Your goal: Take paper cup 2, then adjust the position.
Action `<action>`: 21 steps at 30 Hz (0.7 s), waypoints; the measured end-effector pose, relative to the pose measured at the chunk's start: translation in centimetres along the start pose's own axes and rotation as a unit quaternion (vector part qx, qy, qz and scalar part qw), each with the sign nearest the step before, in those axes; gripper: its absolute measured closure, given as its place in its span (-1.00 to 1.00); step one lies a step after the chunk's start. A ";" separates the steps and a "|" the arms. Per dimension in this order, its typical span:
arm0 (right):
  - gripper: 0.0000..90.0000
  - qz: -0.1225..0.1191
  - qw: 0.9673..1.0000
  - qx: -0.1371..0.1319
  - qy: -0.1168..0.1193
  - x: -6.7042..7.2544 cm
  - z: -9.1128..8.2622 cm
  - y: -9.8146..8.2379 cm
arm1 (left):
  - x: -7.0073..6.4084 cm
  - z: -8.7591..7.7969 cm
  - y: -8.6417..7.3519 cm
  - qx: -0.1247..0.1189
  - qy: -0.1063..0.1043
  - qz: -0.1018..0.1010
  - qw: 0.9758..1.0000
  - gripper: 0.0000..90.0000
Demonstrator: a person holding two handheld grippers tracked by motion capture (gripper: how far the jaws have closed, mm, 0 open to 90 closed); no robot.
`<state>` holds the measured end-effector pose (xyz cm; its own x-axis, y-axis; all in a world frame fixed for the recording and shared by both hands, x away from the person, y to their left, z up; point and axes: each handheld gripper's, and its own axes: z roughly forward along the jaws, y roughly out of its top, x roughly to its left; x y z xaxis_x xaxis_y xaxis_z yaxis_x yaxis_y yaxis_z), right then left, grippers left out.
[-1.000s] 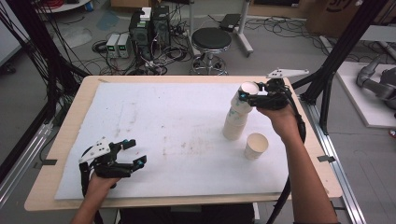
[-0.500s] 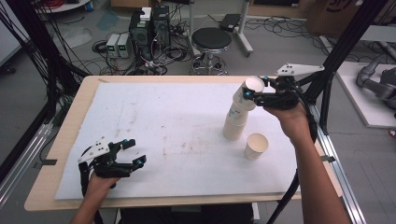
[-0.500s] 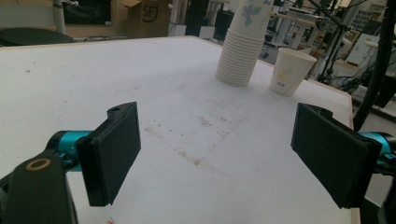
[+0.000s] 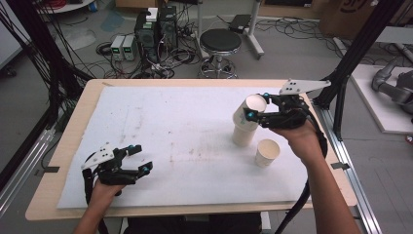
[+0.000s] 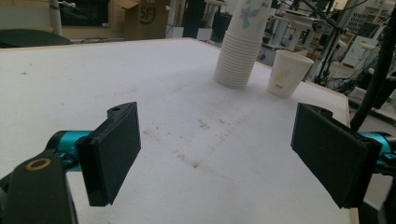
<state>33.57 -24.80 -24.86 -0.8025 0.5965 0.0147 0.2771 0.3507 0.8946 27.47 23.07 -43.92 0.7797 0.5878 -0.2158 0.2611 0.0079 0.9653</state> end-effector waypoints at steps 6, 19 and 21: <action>-0.21 0.006 1.000 0.013 0.001 0.1 1.2 -1.5 | -0.2 0.0 0.1 -0.005 0.000 0.000 1.000 -0.65; -0.21 -0.001 0.999 0.009 0.040 1.1 2.7 -3.1 | -0.4 0.2 0.2 -0.007 -0.014 0.009 1.000 -0.67; -0.22 -0.004 0.999 0.010 0.049 1.4 3.2 -3.4 | -0.6 0.2 0.2 -0.009 -0.013 0.015 1.000 -0.70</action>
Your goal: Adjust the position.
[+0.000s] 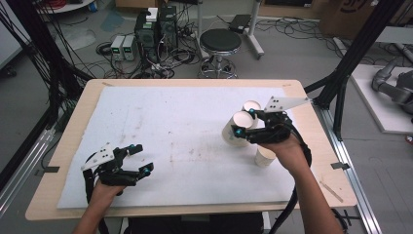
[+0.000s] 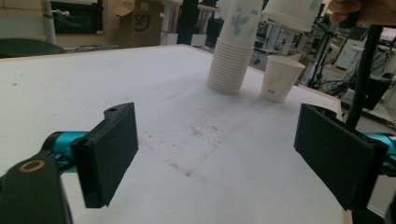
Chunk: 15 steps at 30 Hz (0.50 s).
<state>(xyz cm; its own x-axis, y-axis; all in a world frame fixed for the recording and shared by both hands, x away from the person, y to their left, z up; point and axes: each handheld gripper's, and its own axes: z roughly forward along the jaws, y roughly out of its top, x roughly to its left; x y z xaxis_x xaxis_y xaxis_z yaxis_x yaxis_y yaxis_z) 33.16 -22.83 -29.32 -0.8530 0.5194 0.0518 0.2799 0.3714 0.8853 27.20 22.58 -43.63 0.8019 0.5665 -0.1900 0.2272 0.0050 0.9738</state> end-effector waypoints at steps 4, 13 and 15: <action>-0.22 -0.006 1.000 0.004 0.019 0.6 1.2 -0.7 | -0.5 0.0 0.3 -0.006 0.002 0.003 1.000 -0.70; -0.22 -0.012 0.999 0.007 0.041 1.7 2.9 -2.2 | -1.8 1.1 1.5 -0.001 -0.024 0.024 0.999 -0.70; -0.22 -0.014 0.999 0.008 0.045 1.9 3.1 -2.4 | -2.0 1.5 1.6 0.001 -0.040 0.024 0.999 -0.70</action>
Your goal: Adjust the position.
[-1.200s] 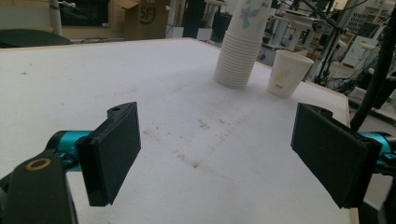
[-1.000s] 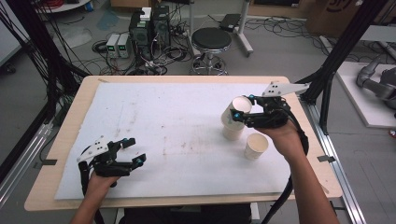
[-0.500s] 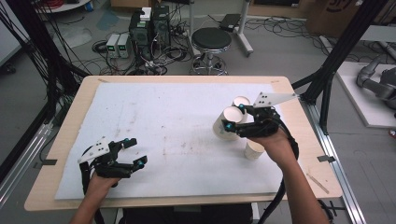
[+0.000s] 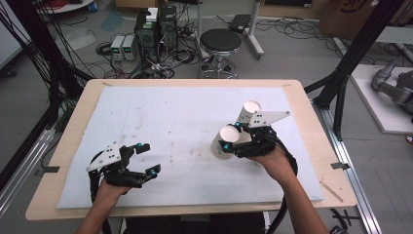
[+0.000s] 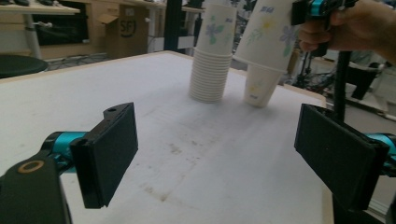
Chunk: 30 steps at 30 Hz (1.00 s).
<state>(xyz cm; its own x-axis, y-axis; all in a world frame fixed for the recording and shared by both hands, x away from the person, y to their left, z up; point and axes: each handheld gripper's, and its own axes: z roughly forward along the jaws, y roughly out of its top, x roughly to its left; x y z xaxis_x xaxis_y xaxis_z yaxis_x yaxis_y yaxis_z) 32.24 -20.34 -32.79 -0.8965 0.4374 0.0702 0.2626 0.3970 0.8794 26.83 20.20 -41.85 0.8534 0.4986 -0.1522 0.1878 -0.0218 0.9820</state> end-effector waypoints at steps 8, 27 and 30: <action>-0.22 0.000 1.000 0.001 0.012 0.3 0.5 -0.5 | -0.8 2.0 0.7 -0.002 -0.031 0.032 0.999 -0.70; -0.22 -0.012 0.999 0.011 0.045 1.8 2.3 -0.6 | -2.5 7.8 1.5 0.033 -0.089 0.051 0.994 -0.70; -0.22 -0.013 0.999 0.012 0.050 2.0 2.6 -0.5 | -2.7 8.5 1.5 0.036 -0.093 0.052 0.994 -0.70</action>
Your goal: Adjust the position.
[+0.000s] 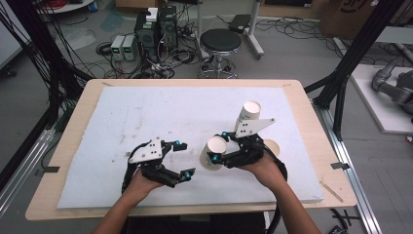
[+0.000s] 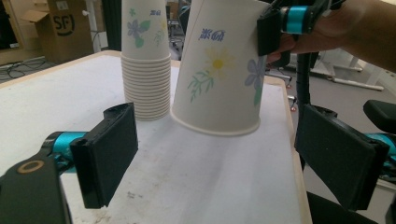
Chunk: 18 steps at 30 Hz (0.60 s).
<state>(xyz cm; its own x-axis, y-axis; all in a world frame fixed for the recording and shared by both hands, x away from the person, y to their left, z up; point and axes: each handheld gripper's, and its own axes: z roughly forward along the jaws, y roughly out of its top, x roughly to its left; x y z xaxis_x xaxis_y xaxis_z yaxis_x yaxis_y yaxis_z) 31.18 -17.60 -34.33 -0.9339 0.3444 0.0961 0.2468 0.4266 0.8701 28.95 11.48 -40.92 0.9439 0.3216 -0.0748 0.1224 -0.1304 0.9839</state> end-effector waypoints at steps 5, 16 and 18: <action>-0.22 -0.006 1.000 0.006 0.010 0.5 0.7 0.1 | -0.2 1.3 0.2 0.007 -0.012 0.005 1.000 -0.70; -0.22 -0.009 1.000 0.003 0.027 1.0 1.3 0.3 | -0.3 2.3 0.1 0.014 -0.021 0.006 1.000 -0.70; -0.22 -0.011 0.999 0.005 0.030 1.1 1.4 0.3 | -0.4 2.5 0.0 0.016 -0.023 0.006 1.000 -0.70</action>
<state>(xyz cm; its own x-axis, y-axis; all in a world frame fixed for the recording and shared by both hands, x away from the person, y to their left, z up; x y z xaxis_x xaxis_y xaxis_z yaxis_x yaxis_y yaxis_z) 30.63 -15.94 -34.62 -0.9528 0.2843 0.1065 0.2286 0.4412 0.8678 29.39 9.02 -41.25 0.9584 0.2763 -0.0715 0.1201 -0.1633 0.9792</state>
